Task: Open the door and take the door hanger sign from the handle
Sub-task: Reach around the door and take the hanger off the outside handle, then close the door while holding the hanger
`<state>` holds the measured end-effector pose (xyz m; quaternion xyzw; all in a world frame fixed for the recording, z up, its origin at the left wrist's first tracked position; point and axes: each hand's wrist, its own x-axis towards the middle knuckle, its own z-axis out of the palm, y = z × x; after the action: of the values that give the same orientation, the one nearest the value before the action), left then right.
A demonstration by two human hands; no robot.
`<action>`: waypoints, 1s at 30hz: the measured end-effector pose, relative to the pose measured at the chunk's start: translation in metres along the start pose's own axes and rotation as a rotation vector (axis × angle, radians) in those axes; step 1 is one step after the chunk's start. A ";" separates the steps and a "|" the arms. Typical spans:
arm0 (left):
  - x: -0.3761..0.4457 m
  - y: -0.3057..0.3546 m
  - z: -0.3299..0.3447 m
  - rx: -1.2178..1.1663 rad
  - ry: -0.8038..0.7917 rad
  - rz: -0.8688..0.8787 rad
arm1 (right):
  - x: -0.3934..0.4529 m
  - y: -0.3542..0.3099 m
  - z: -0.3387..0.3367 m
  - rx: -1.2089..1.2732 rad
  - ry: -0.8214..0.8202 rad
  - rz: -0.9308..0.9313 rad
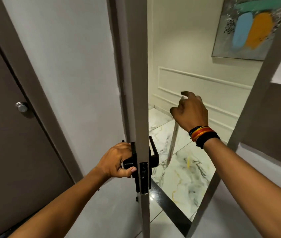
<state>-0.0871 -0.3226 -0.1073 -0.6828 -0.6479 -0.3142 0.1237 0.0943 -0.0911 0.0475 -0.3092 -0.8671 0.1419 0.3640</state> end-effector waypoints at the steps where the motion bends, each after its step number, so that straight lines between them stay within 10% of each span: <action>1: 0.008 -0.002 0.006 -0.005 -0.013 0.012 | 0.003 0.002 -0.010 -0.018 0.022 -0.016; 18: 0.122 0.019 0.104 0.124 -0.052 0.164 | 0.013 0.043 -0.188 -0.865 0.174 -0.288; 30: 0.184 0.056 0.187 -0.178 0.041 -0.149 | -0.025 0.086 -0.253 -1.105 0.014 -0.135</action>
<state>0.0100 -0.0737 -0.1295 -0.6344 -0.6638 -0.3926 0.0520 0.3271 -0.0362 0.1694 -0.3987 -0.8280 -0.3594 0.1618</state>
